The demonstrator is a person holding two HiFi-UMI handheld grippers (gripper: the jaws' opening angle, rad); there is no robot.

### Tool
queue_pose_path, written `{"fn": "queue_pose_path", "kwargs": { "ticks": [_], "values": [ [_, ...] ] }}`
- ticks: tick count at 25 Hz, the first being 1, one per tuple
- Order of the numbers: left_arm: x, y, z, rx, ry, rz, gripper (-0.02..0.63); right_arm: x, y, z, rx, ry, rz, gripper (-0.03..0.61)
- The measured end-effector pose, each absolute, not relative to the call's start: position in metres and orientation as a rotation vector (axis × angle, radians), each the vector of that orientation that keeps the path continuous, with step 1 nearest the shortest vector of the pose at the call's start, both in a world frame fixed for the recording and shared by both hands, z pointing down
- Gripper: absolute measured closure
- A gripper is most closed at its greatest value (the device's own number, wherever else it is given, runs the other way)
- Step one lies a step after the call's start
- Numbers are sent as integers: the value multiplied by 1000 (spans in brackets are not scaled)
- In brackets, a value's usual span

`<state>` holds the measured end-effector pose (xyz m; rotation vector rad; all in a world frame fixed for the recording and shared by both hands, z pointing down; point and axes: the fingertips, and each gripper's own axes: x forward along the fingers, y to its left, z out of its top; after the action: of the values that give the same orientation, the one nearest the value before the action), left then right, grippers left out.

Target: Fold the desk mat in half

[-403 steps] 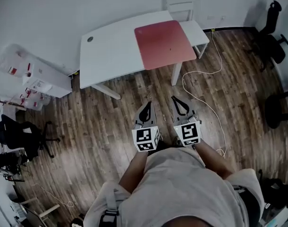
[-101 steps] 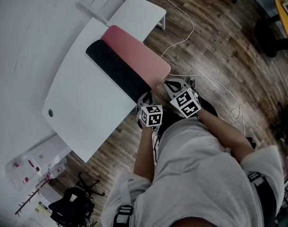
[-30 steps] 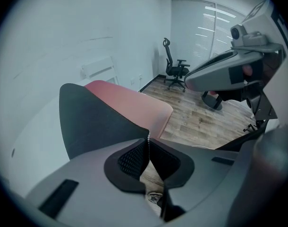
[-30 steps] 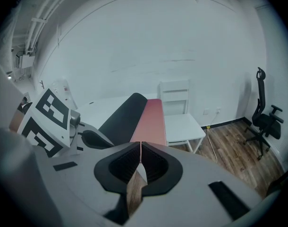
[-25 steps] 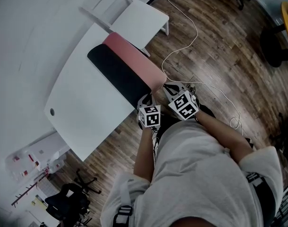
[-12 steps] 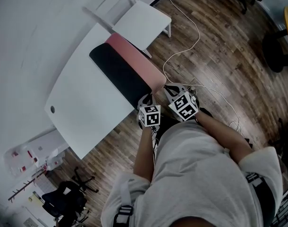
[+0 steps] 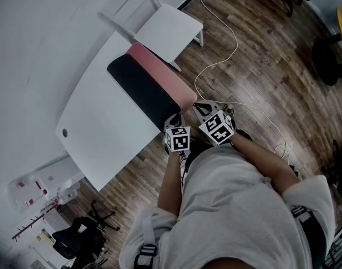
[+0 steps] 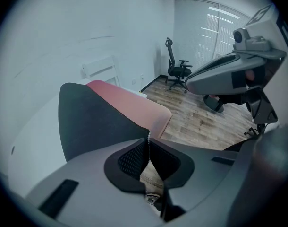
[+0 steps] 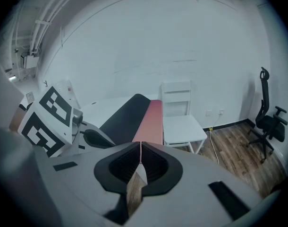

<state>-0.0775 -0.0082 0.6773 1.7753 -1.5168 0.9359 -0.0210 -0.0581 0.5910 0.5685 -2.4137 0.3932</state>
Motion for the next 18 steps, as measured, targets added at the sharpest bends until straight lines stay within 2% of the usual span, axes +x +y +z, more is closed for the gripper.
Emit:
{"fn": "queue_pose_path", "kwargs": {
  "ticks": [18],
  "values": [
    [-68,-25,675,1761,-1464,946,578,-15,-76,592,586,-2429,361,537]
  ]
}}
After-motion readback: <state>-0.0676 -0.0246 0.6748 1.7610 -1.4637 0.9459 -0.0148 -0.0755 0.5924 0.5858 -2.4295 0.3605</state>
